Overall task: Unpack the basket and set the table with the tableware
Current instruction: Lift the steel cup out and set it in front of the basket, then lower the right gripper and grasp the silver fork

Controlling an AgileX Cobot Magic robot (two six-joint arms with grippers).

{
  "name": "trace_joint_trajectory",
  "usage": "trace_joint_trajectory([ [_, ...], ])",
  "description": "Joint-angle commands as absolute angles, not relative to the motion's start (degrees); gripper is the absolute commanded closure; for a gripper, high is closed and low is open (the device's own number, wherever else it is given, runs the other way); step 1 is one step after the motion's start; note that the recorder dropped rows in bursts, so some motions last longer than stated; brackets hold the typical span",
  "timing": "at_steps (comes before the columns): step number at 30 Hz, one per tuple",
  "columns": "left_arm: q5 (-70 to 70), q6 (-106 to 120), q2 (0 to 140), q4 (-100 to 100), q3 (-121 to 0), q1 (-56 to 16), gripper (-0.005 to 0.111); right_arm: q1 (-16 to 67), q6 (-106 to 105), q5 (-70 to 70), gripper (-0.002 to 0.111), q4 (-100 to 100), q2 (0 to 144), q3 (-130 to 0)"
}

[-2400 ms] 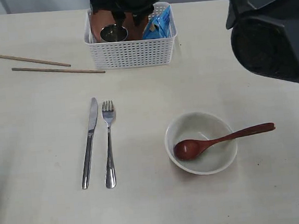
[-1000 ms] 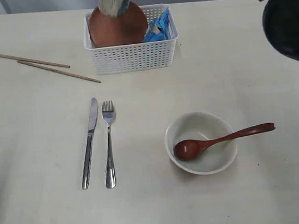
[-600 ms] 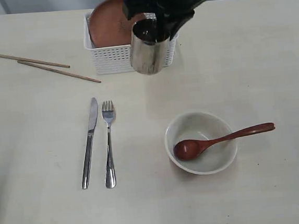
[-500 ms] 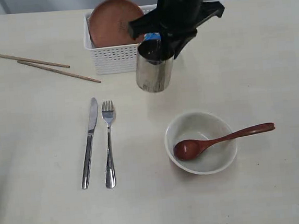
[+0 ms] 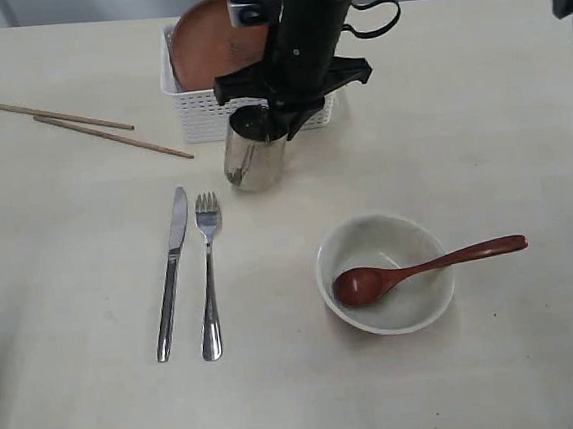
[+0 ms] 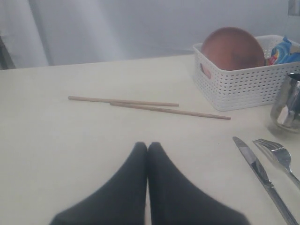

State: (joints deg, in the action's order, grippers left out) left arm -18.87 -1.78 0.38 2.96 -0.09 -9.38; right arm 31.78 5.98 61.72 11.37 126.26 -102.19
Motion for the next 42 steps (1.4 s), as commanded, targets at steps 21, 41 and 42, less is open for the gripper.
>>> trace_joint_trajectory([
  [21,-18.4,-1.8,0.0,2.8,0.0,-9.2,0.107,34.9,13.5,57.2,0.109,-3.3,129.1,-106.5],
  [41,-18.4,-1.8,0.0,2.8,0.0,-9.2,0.107,36.1,7.5,70.0,0.059,5.0,124.0,-110.9],
  [42,-18.4,-1.8,0.0,2.8,0.0,-9.2,0.107,36.3,7.5,70.0,0.062,6.0,122.7,-108.7],
])
